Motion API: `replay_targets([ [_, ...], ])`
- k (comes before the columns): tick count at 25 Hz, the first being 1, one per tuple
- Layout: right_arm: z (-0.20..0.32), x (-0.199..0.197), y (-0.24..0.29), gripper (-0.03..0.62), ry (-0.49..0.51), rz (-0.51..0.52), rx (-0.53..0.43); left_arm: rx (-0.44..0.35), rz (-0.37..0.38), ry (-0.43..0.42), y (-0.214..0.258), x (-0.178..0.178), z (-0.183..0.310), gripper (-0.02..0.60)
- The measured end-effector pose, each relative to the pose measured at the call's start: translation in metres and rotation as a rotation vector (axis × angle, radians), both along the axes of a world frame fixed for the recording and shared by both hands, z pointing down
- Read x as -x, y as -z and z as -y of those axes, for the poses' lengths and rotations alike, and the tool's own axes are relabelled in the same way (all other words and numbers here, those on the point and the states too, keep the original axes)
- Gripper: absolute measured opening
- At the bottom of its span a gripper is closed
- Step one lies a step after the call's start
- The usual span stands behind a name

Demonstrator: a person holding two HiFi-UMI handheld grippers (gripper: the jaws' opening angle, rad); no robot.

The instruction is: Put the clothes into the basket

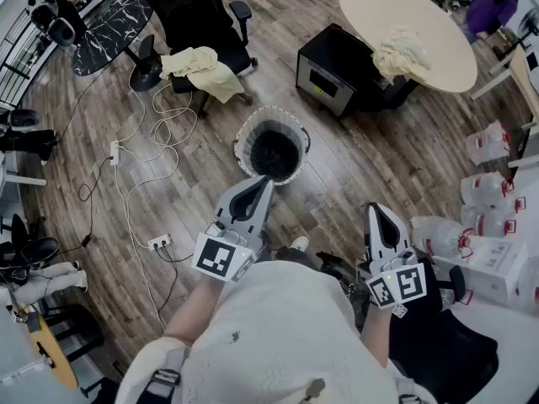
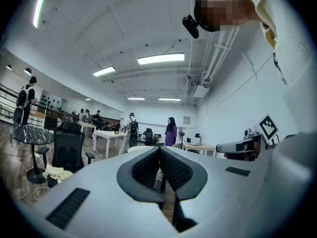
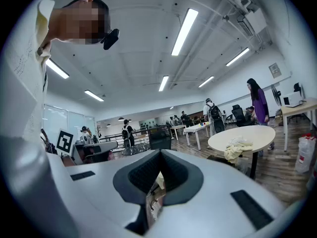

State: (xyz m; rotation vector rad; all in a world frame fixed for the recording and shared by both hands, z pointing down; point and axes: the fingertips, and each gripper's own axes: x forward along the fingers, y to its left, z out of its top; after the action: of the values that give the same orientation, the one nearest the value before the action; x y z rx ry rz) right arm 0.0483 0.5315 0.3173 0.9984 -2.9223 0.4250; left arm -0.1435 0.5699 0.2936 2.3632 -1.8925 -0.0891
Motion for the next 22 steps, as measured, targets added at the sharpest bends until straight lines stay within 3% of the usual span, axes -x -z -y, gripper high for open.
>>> replay_targets([
  [9,-0.027,-0.057,0.030,0.006,-0.029,0.050,-0.052,0.004,-0.025,0.031,0.008,-0.038,-0.037,0.020],
  [15,-0.036,-0.095,0.015,0.006,-0.085,0.052,-0.008,-0.022,0.000,-0.028,0.011,-0.078,-0.026,0.020],
  [22,-0.030,-0.115,0.017,0.006,-0.113,0.057,-0.019,-0.016,-0.002,-0.090,0.009,-0.108,-0.014,0.020],
])
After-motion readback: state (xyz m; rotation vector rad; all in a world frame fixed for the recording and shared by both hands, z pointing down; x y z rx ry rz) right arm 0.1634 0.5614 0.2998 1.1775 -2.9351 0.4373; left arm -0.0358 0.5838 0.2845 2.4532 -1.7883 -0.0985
